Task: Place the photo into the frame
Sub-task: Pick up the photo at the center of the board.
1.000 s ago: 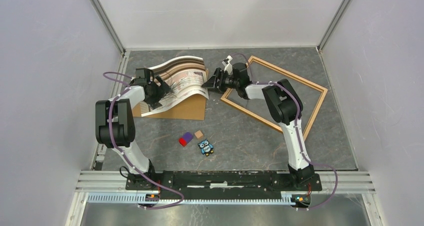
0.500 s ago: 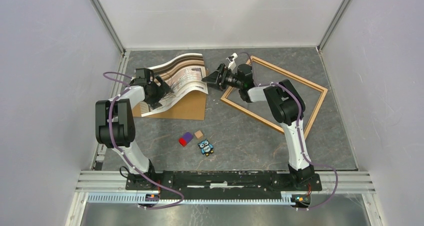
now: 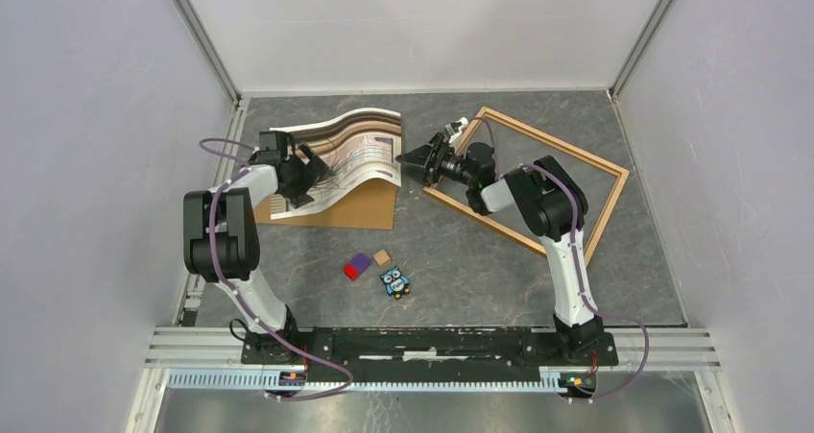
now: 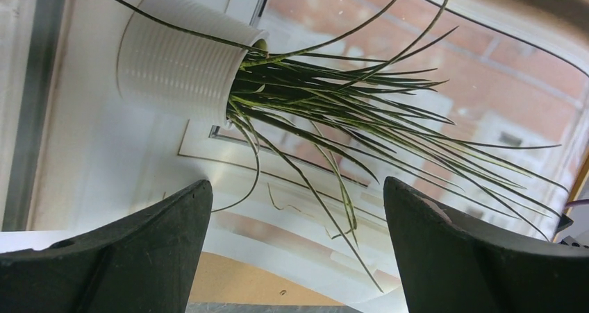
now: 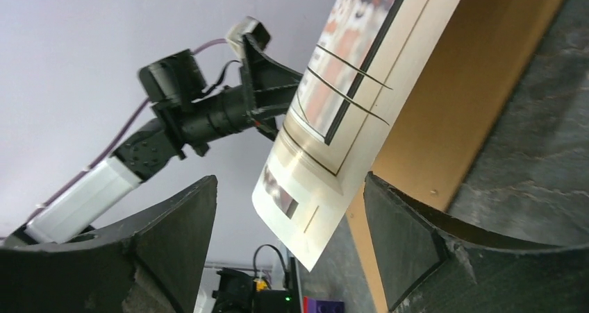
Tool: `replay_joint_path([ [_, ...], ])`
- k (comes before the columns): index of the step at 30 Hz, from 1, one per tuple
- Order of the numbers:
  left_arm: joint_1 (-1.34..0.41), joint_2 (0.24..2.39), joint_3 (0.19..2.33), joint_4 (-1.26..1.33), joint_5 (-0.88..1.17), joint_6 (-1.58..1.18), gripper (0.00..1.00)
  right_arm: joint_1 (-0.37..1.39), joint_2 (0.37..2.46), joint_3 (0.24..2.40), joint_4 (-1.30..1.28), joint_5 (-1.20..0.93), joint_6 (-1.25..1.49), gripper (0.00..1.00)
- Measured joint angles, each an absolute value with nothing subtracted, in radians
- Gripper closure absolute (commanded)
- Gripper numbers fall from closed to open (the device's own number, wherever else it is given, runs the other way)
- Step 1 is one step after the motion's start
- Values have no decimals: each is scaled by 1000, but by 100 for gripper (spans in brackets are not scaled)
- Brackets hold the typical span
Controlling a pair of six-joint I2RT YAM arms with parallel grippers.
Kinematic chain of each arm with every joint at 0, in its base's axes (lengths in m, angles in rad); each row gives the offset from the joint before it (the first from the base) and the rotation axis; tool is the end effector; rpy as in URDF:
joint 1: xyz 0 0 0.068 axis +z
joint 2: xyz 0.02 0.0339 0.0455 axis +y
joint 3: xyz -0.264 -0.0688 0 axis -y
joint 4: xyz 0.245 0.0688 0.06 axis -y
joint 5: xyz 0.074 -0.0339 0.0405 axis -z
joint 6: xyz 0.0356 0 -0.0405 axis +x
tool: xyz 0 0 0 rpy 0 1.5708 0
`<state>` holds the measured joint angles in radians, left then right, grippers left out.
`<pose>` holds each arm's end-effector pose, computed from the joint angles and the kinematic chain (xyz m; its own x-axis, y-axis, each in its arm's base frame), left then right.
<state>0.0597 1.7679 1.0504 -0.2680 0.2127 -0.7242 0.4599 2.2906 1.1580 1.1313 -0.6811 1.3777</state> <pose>0.3557 0.0137 0.1658 -0.6617 -0.6883 -0.2972 -0.5078 0.7031 -0.4978 0.3969 0.2216 0.1155 -0.8924 0.4088 -0.1911 -0.1733 0.0805 0.9816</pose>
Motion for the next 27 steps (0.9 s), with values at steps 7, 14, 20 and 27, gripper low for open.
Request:
replay_joint_path([
  [7, 60, 1776, 1051, -244, 247, -725, 0, 460, 2238, 1052, 1272, -654, 1454, 19],
  [14, 22, 1789, 1051, -205, 274, -725, 0, 450, 2103, 892, 1280, -636, 1410, 19],
  [20, -17, 1789, 1051, -196, 286, -725, 0, 416, 2062, 878, 1146, -625, 1257, 20],
  [27, -18, 1789, 1051, -197, 285, -725, 0, 429, 1993, 1014, 627, -514, 716, 17],
])
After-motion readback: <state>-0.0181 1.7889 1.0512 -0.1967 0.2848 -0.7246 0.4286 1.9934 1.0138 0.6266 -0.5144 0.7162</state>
